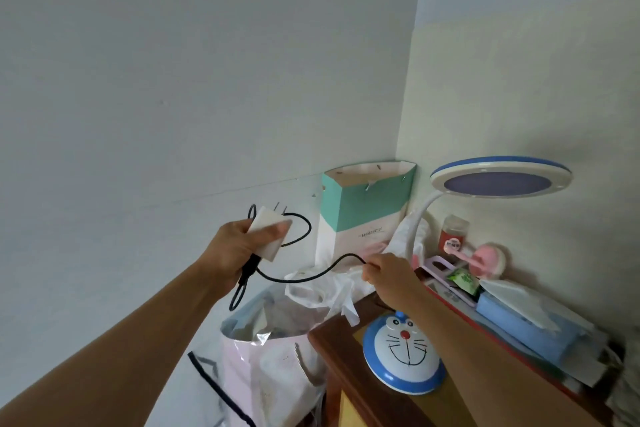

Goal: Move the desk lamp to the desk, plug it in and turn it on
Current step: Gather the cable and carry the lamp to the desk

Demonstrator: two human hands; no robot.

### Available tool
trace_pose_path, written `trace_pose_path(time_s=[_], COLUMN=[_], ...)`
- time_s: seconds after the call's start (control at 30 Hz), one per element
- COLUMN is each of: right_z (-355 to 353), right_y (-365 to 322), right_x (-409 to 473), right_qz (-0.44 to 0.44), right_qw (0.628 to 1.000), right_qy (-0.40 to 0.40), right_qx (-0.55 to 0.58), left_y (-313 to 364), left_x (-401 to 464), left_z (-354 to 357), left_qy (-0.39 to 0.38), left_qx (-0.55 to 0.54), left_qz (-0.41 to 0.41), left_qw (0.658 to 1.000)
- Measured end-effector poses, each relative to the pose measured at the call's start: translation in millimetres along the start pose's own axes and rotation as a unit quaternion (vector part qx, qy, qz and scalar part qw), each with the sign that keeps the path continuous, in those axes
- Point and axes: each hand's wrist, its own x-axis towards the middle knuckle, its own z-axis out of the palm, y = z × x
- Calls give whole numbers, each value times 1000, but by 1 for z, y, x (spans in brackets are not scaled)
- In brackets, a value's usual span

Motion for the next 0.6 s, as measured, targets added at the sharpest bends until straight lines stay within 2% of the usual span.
trace_pose_path(time_s=[0.13,0.3,0.43,0.6], right_z=[-13,-17,-16,-18], right_y=[10,16,16,21], right_x=[20,42,50,53], right_qz=[38,115,133,115], right_qw=[995,963,937,925], right_qy=[50,74,55,19], right_qx=[79,233,320,361], left_y=[-18,-35,-46,-56], left_x=[28,59,71,89], left_z=[19,48,68,85], left_qy=[-48,-123,-185,-213], left_qx=[-12,8,5,-45], left_qz=[-6,-19,-40,-58], left_qw=[999,992,982,974])
